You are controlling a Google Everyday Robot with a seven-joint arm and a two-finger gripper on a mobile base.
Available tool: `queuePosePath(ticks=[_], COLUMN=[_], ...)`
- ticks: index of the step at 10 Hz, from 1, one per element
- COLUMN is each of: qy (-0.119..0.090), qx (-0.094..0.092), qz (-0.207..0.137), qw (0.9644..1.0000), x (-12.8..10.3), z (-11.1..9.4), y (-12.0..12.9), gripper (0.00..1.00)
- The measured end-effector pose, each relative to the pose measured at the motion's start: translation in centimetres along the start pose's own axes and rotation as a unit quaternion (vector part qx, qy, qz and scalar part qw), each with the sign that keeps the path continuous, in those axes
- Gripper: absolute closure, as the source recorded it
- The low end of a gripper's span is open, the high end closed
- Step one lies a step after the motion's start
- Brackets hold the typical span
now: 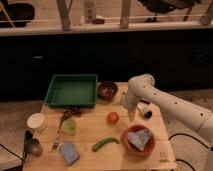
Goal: Place apple in plastic cup
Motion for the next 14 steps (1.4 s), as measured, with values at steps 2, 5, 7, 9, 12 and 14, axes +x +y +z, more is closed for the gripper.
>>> queuePosePath(ticks=[2,5,7,9,12,14], qy=[-0.001,-0.005,-0.012,-0.018,-0.037,-0.049], qx=[0.001,0.002,0.000,-0.002,-0.006,-0.006], qz=[-0.005,-0.016,-0.022,-0.023,-0.023,-0.025], qw=[1.0000,0.9999,0.9997,0.9996,0.9990,0.9984], x=[-0.5,-1.4,-2.0,-2.2,-2.5,-2.7], z=[0.3,0.9,1.7,2.3,3.7,4.4], y=[-0.6,-1.9,-2.7,-2.5,-2.1,-2.1], gripper=[0.20,0.20,0.20,0.20,0.32,0.51])
